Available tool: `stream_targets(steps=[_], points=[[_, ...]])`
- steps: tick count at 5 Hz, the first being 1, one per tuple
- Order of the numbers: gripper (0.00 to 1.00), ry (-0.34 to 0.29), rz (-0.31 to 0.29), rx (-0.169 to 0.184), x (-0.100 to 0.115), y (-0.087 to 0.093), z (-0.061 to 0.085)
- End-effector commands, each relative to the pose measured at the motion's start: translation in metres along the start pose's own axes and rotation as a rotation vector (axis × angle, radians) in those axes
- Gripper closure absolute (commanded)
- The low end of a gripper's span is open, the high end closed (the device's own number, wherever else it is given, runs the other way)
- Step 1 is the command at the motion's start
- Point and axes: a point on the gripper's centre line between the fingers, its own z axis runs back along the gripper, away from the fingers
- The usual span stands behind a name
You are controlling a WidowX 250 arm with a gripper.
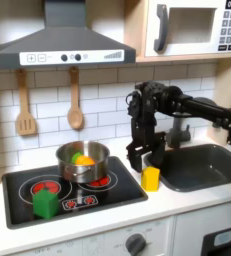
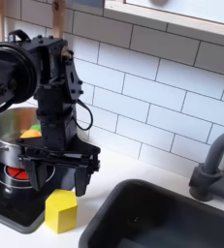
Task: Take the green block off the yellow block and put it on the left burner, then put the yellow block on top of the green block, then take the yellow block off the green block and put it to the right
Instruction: 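Put the yellow block on top of the green block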
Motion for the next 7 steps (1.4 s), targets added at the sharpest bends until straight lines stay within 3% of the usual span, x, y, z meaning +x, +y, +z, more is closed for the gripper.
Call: stream_targets(steps=[1,4,7], points=[[0.0,0.007,-0.004,0.017,-0.003,0.002,-0.004],[0.0,0.045,-0.039,0.013,-0.013,-0.005,-0.015],[0.0,0.05,-0.03,0.026,-0.012,-0.001,-0.019]])
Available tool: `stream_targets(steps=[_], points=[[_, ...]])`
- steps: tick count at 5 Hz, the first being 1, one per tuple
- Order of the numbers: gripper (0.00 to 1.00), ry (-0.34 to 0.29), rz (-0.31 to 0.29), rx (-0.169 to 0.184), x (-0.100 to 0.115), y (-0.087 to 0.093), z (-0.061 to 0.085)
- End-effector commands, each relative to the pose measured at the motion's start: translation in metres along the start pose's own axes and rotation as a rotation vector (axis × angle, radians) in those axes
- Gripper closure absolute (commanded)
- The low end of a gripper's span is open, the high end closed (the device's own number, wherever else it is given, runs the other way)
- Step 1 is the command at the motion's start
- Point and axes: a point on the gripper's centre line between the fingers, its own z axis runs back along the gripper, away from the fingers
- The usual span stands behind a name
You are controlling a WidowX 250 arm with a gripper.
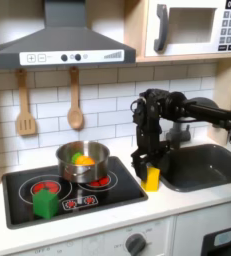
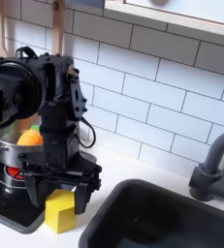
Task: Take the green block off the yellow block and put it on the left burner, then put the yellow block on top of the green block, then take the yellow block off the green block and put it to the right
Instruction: 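Put the yellow block on top of the green block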
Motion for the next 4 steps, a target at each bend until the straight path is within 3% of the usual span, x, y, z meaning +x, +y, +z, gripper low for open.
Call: stream_targets(steps=[1,4], points=[[0.0,0.0,0.007,0.006,0.0013,0.0021,-0.004],[0.0,-0.007,0.005,0.024,-0.0002,0.0035,-0.0073]])
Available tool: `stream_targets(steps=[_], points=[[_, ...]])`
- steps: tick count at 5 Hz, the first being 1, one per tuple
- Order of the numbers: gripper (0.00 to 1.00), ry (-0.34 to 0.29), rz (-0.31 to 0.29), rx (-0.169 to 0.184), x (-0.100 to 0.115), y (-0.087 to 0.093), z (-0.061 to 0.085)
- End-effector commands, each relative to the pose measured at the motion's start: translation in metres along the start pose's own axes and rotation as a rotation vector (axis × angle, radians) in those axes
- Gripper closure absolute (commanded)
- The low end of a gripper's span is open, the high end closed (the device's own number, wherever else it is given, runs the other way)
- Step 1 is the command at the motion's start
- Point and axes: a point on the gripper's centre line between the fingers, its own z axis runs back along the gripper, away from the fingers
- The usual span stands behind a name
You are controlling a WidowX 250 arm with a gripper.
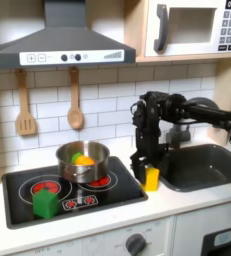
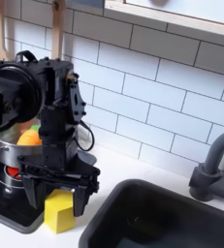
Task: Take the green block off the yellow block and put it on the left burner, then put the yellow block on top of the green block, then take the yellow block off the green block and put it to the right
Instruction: 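Put the yellow block on top of the green block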
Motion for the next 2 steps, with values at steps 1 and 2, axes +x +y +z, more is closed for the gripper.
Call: stream_targets(steps=[1,2], points=[[0.0,0.004,0.003,0.007,-0.0016,0.0008,-0.0045],[0.0,0.009,0.005,0.008,-0.0034,0.0019,-0.0072]])
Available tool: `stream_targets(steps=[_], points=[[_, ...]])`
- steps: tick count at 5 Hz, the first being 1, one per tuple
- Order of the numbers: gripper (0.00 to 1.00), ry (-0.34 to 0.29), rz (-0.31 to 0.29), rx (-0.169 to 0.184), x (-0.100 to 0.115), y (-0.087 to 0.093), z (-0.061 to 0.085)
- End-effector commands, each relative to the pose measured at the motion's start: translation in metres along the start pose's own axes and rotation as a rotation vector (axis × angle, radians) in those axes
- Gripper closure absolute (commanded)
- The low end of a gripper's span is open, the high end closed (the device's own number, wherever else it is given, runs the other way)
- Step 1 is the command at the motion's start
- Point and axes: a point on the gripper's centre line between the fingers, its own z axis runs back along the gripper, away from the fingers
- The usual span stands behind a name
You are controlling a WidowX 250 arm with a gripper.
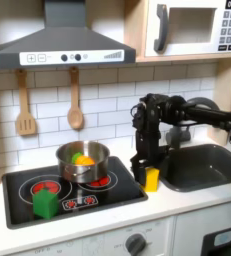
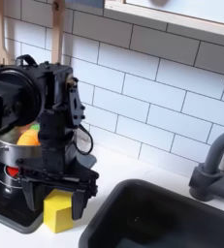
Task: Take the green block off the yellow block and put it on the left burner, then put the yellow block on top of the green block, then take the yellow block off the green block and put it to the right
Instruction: 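Put the yellow block on top of the green block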
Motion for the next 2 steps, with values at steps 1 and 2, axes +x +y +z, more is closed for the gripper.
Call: stream_targets(steps=[1,2], points=[[0.0,0.008,0.001,0.004,-0.0016,0.0011,-0.0055],[0.0,0.006,0.001,0.009,-0.0015,0.0023,-0.0061]])
